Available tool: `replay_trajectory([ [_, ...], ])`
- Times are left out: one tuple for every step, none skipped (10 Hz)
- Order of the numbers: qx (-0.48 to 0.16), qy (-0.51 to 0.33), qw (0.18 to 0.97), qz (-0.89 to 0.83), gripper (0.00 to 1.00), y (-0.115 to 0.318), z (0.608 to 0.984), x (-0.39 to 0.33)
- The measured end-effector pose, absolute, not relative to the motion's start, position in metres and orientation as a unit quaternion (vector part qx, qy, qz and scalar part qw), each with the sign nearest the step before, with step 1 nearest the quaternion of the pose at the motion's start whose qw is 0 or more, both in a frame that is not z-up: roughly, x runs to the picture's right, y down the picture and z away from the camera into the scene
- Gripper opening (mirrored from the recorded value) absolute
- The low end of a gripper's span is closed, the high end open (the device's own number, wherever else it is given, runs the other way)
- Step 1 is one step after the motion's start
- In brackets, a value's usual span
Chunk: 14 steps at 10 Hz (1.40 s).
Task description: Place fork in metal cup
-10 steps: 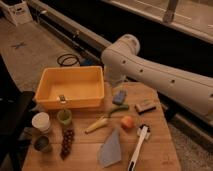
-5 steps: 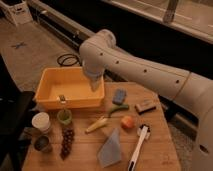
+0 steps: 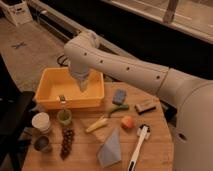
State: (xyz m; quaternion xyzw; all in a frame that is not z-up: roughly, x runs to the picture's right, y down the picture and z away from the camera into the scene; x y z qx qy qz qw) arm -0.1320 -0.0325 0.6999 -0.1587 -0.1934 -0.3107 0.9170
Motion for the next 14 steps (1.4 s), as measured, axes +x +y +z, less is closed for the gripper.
replay_trajectory([
  [-0.159,-0.194,0.917,-0.311,0.65,-0.032,0.700,-0.133],
  [-0.159,-0.194,0.917,-0.311,0.65,-0.032,0.700,-0.133],
  [-0.161,-0.192,0.916,-0.312,0.65,-0.032,0.700,-0.133],
  [-0.167,-0.191,0.913,-0.321,0.65,-0.029,0.704,-0.139],
  [-0.172,-0.192,0.910,-0.325,0.65,-0.026,0.710,-0.146],
  [-0.181,-0.197,0.906,-0.328,0.65,-0.019,0.721,-0.160],
  [-0.189,-0.206,0.902,-0.329,0.65,-0.012,0.731,-0.173],
  [-0.195,-0.216,0.898,-0.328,0.65,-0.007,0.737,-0.182],
  [-0.203,-0.226,0.894,-0.330,0.65,-0.004,0.742,-0.187],
  [-0.209,-0.237,0.888,-0.333,0.65,0.001,0.748,-0.198],
  [-0.214,-0.249,0.882,-0.337,0.65,0.004,0.753,-0.212],
  [-0.221,-0.262,0.875,-0.342,0.65,0.010,0.758,-0.226],
  [-0.227,-0.275,0.870,-0.340,0.65,0.014,0.765,-0.229],
  [-0.236,-0.290,0.866,-0.332,0.65,0.019,0.774,-0.229],
])
